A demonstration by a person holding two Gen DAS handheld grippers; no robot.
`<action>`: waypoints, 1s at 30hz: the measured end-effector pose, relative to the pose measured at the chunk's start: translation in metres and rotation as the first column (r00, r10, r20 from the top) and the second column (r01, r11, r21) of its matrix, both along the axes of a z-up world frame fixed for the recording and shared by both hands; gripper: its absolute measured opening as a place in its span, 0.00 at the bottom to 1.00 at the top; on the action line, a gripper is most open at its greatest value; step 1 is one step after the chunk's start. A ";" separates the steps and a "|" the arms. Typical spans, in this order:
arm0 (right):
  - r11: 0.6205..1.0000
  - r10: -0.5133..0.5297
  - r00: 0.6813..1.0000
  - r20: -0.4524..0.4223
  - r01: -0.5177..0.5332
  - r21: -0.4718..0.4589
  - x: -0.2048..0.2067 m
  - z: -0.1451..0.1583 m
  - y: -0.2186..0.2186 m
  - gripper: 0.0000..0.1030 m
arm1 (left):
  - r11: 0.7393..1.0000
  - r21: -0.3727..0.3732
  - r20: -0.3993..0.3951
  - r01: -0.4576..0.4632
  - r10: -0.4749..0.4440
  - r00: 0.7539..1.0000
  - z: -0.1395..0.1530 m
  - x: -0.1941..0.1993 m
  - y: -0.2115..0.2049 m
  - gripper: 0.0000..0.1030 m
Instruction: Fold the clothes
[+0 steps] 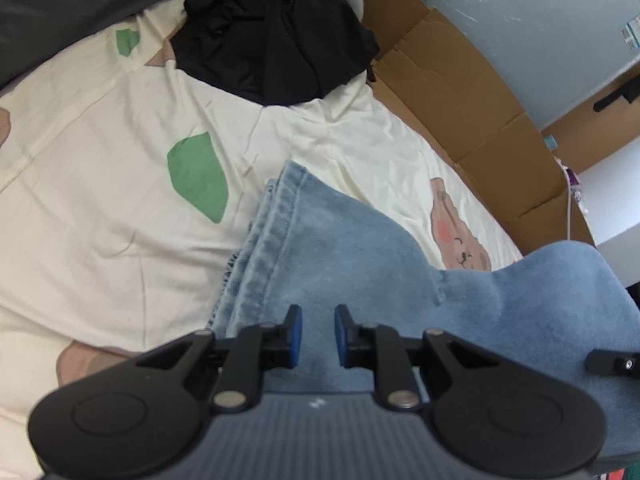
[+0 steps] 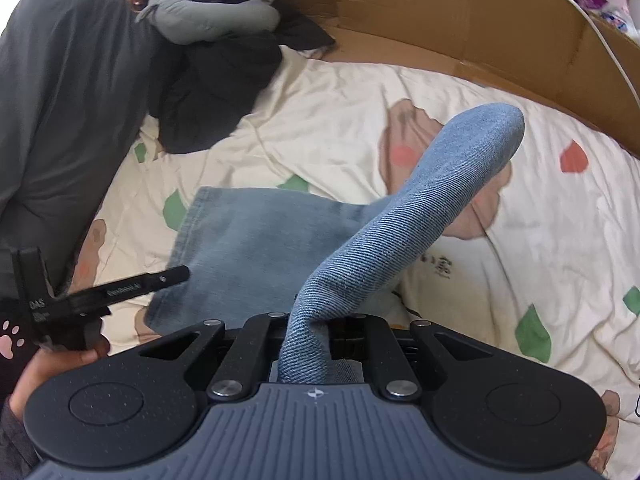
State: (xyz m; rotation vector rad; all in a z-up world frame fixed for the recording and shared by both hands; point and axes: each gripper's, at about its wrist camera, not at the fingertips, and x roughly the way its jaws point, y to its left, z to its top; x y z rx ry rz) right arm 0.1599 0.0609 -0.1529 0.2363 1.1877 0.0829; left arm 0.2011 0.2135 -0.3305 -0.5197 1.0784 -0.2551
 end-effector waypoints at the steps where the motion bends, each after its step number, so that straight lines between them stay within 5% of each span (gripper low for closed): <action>1: 1.000 0.008 1.000 0.000 -0.008 -0.003 0.003 0.002 0.006 0.07 | 1.000 -0.006 0.003 -0.004 0.004 1.000 -0.001 0.000 0.001 0.18; 13: 0.997 0.071 0.997 -0.033 -0.072 -0.024 0.038 0.000 0.065 0.07 | 0.988 -0.078 0.006 -0.134 0.135 0.991 -0.005 -0.007 0.038 0.25; 30: 0.997 0.061 0.997 -0.047 -0.063 -0.053 0.056 -0.061 0.143 0.07 | 0.966 -0.131 0.008 -0.222 0.225 0.974 -0.009 -0.012 0.064 0.29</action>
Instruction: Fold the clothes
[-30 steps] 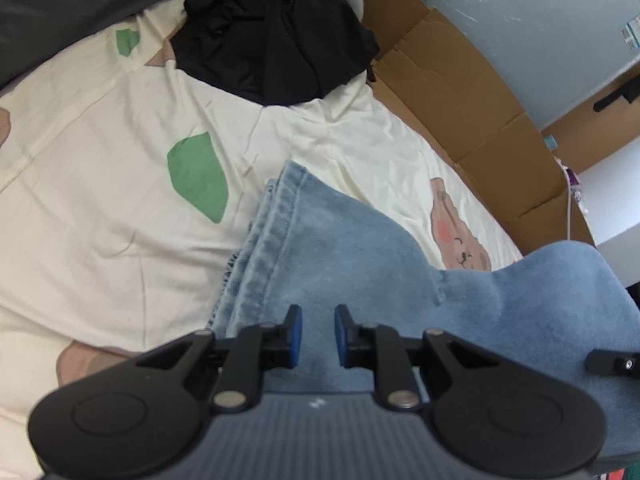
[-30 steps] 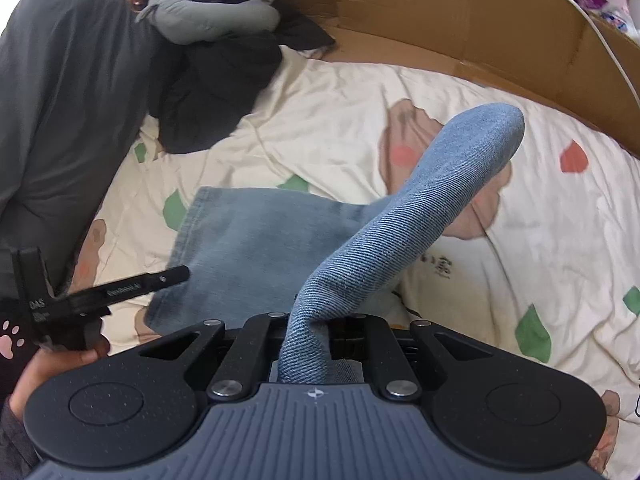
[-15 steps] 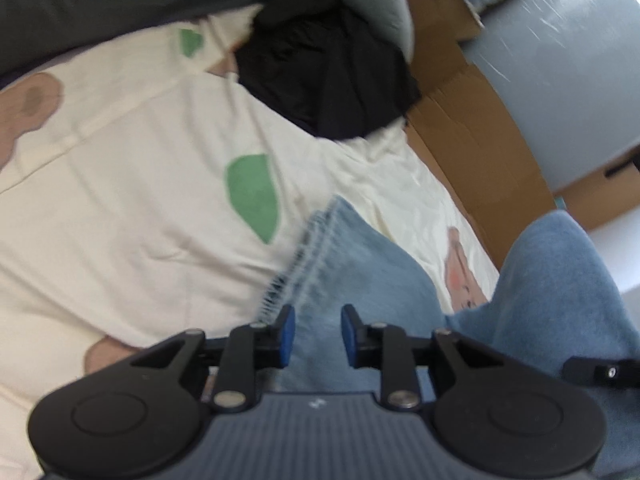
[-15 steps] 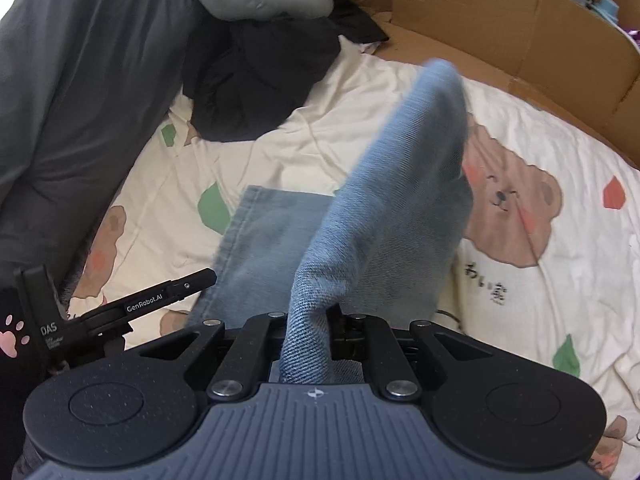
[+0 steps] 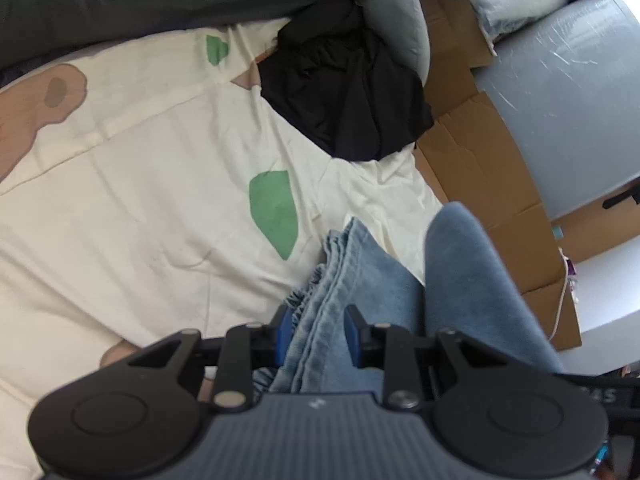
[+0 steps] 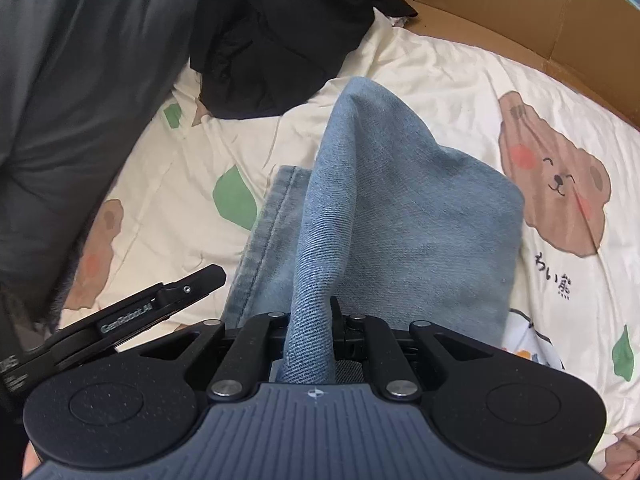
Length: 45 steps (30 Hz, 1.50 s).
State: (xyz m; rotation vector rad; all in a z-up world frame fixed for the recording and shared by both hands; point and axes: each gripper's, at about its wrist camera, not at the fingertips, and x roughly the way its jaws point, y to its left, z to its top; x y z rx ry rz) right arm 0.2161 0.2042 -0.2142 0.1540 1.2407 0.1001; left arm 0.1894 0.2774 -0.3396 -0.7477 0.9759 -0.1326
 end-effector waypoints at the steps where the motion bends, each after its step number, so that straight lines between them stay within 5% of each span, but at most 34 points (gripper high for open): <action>1: 1.000 0.011 1.000 0.002 -0.011 -0.013 0.000 -0.002 0.006 0.07 | 1.000 -0.002 -0.001 0.001 -0.001 1.000 0.000 0.000 0.000 0.29; 10: 0.999 0.041 0.999 0.002 -0.041 -0.036 -0.011 -0.018 0.039 0.08 | 1.000 -0.008 -0.010 0.015 -0.015 1.000 -0.005 -0.003 0.000 0.29; 13: 0.995 0.077 0.997 0.021 -0.076 -0.058 -0.016 -0.017 0.048 0.16 | 1.000 -0.015 -0.031 0.003 -0.004 1.000 -0.011 -0.004 0.002 0.29; 17: 0.999 0.054 0.999 0.008 -0.053 -0.011 -0.019 -0.021 0.047 0.29 | 1.000 -0.016 -0.048 -0.001 0.001 0.999 -0.017 -0.006 0.004 0.29; 28: 0.976 -0.090 0.996 -0.019 0.092 0.199 -0.041 0.005 0.032 0.34 | 1.000 -0.006 0.000 -0.001 0.001 1.000 0.008 -0.012 0.008 0.29; 34: 0.916 -0.212 0.975 -0.071 0.224 0.334 -0.053 -0.003 -0.018 0.35 | 1.000 -0.017 -0.001 0.007 -0.007 1.000 0.012 -0.011 0.007 0.29; 45: 0.894 -0.353 0.934 -0.059 0.355 0.274 -0.107 -0.056 -0.107 0.35 | 0.991 -0.024 0.006 0.135 -0.135 0.991 0.011 -0.013 -0.020 0.37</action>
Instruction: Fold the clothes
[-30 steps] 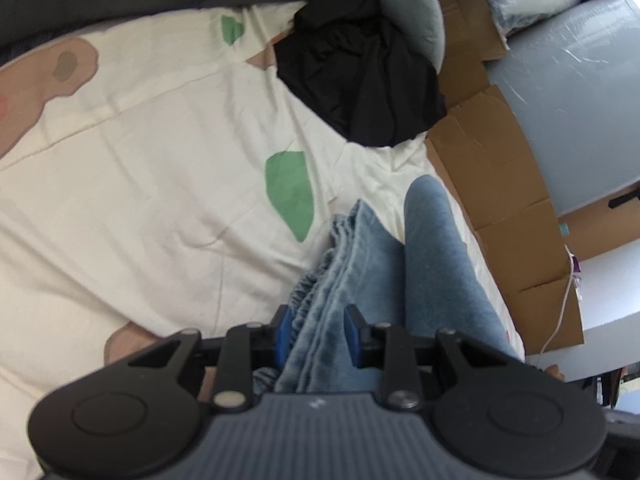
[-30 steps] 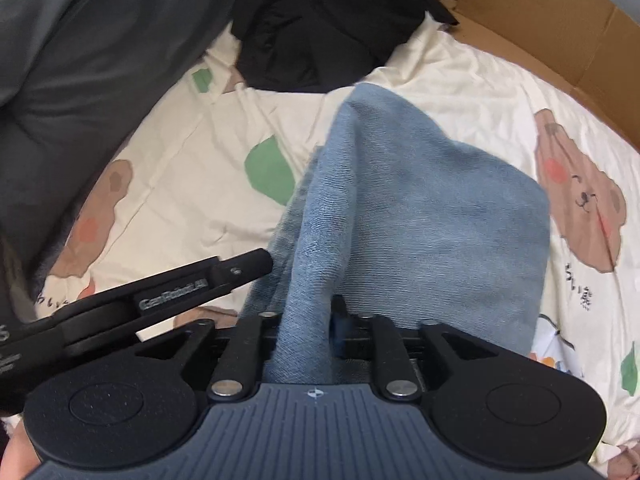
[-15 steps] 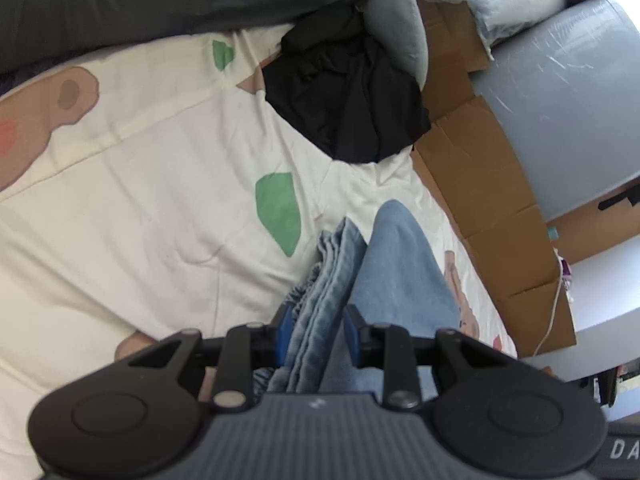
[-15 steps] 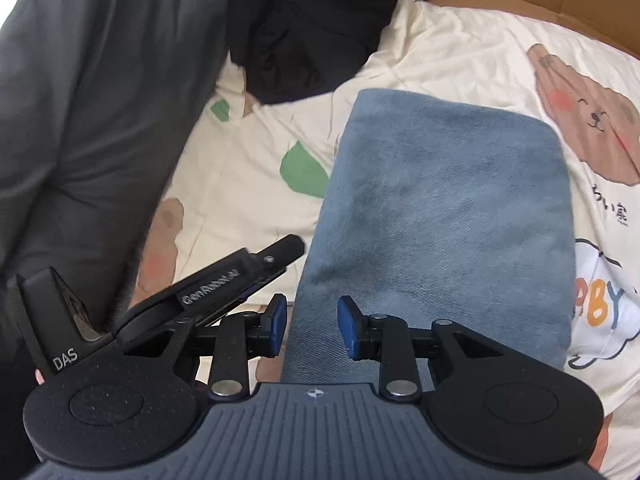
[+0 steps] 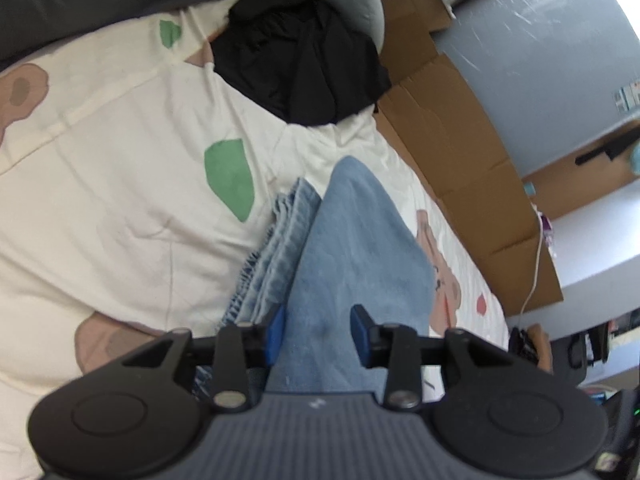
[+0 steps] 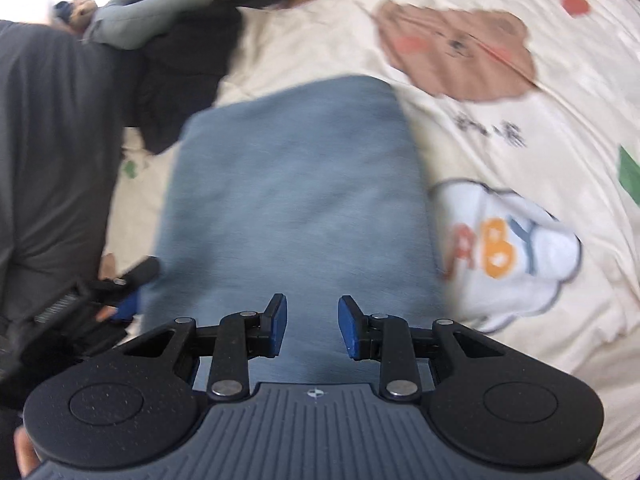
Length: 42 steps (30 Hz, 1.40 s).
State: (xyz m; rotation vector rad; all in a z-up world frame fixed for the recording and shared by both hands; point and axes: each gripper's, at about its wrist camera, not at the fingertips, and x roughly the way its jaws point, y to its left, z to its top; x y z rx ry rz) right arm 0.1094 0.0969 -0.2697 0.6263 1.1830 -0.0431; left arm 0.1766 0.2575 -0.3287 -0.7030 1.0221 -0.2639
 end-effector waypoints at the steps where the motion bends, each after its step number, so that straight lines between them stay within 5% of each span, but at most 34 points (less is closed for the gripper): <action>1: 1.000 -0.005 1.000 -0.009 0.005 0.008 -0.005 -0.005 -0.002 0.35 | 1.000 -0.003 -0.008 0.005 -0.005 1.000 -0.002 0.000 -0.001 0.37; 6: 1.000 0.020 0.998 -0.056 -0.019 0.016 -0.036 -0.027 0.013 0.33 | 1.000 0.005 -0.054 0.025 -0.025 0.998 -0.016 -0.004 -0.010 0.35; 10: 0.999 0.042 0.997 -0.059 -0.041 0.015 -0.046 -0.028 0.023 0.33 | 0.999 0.032 -0.045 0.034 -0.032 0.998 -0.016 -0.010 -0.010 0.14; 13: 0.998 0.051 0.996 -0.066 -0.049 0.028 -0.046 -0.025 0.020 0.33 | 0.999 0.038 -0.045 0.029 -0.027 0.999 -0.014 -0.015 -0.008 0.11; 25: 1.000 0.008 0.999 -0.042 -0.008 -0.010 -0.035 -0.024 -0.017 0.34 | 0.995 0.097 -0.022 0.033 -0.031 0.999 -0.008 -0.024 -0.002 0.10; 31: 1.000 -0.008 0.998 -0.060 0.006 -0.030 -0.060 -0.044 -0.010 0.20 | 0.995 0.095 -0.036 0.029 -0.026 0.999 -0.013 -0.028 0.000 0.10; 34: 1.000 0.000 0.992 -0.123 0.004 0.030 -0.072 -0.050 -0.003 0.14 | 0.994 0.107 -0.038 0.034 -0.030 0.999 -0.012 -0.031 0.000 0.10; 42: 0.999 0.001 0.999 -0.034 -0.002 -0.033 -0.064 -0.024 -0.027 0.13 | 0.987 0.151 -0.037 0.057 -0.052 0.998 -0.002 -0.040 0.000 0.10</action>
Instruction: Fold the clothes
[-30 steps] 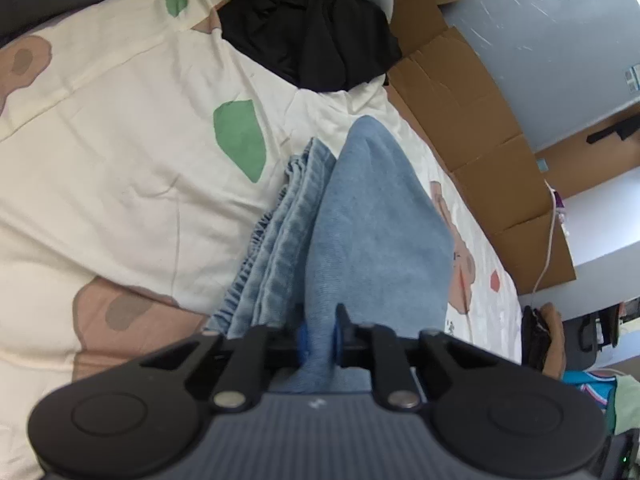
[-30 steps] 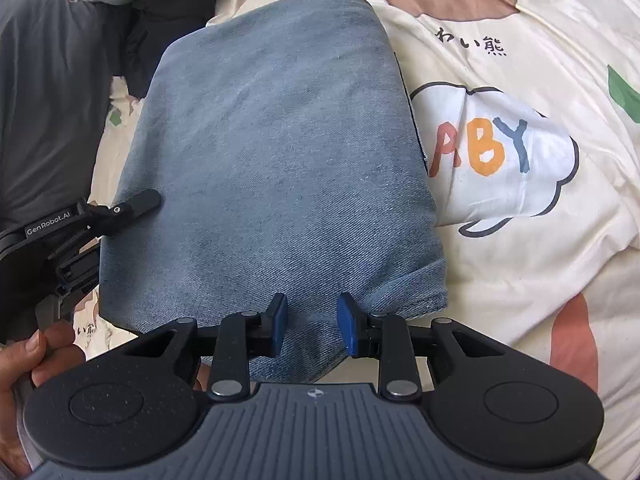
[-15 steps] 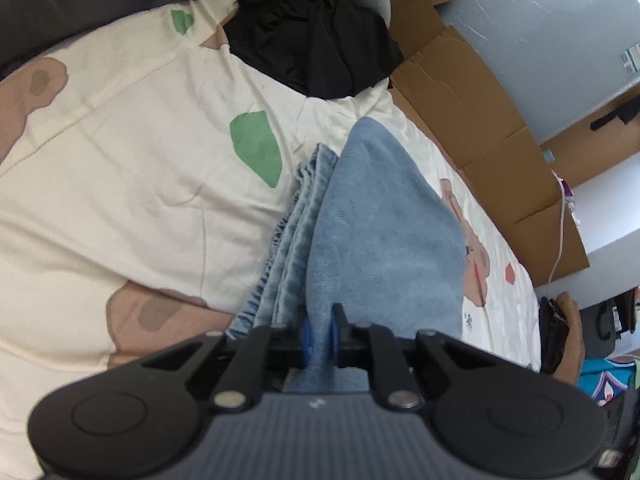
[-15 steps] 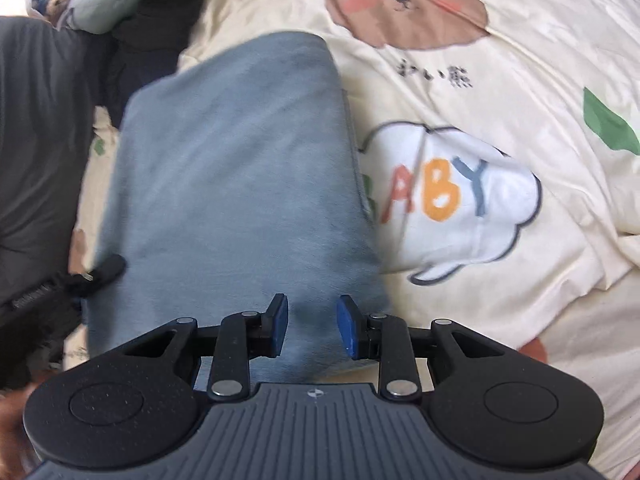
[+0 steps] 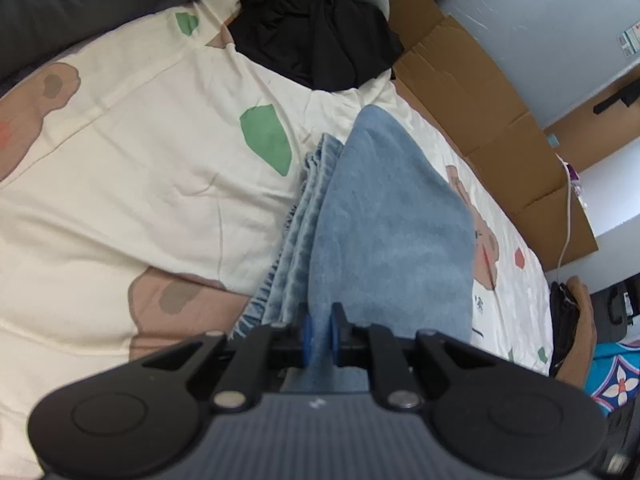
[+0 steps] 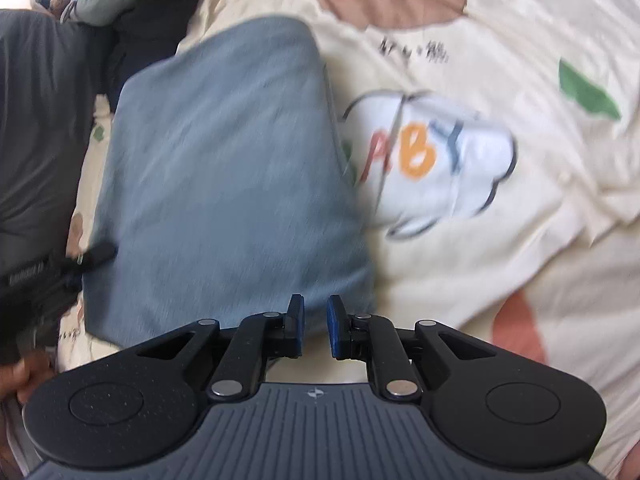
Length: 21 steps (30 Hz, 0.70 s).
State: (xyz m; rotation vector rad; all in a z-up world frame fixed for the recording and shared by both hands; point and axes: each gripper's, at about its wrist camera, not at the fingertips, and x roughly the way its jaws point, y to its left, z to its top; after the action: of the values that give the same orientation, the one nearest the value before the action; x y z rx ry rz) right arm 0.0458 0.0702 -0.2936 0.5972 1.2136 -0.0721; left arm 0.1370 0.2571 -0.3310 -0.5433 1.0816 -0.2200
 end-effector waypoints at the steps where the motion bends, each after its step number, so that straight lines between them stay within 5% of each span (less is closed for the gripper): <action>1: 1.000 -0.002 1.000 0.007 0.002 -0.007 0.003 0.003 -0.005 0.13 | 1.000 0.000 -0.002 0.000 0.000 1.000 0.001 -0.001 0.000 0.10; 4: 1.000 -0.016 0.999 0.038 0.017 0.000 0.013 0.005 -0.016 0.21 | 1.000 0.002 -0.007 0.006 -0.006 1.000 0.001 -0.004 0.001 0.10; 6: 0.999 -0.039 0.997 0.067 0.038 0.019 0.023 0.003 -0.025 0.41 | 1.000 0.004 -0.014 0.008 -0.008 1.000 0.000 -0.006 0.002 0.10; 21: 0.999 0.002 0.982 0.190 -0.009 0.038 0.117 -0.024 -0.039 0.45 | 0.999 0.019 0.005 0.048 -0.048 0.999 0.009 0.004 0.003 0.13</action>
State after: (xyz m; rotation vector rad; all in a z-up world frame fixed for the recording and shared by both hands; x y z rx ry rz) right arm 0.1623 0.0316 -0.3175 0.6202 1.0328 0.0132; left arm 0.1412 0.2600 -0.3219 -0.5000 1.0916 -0.2531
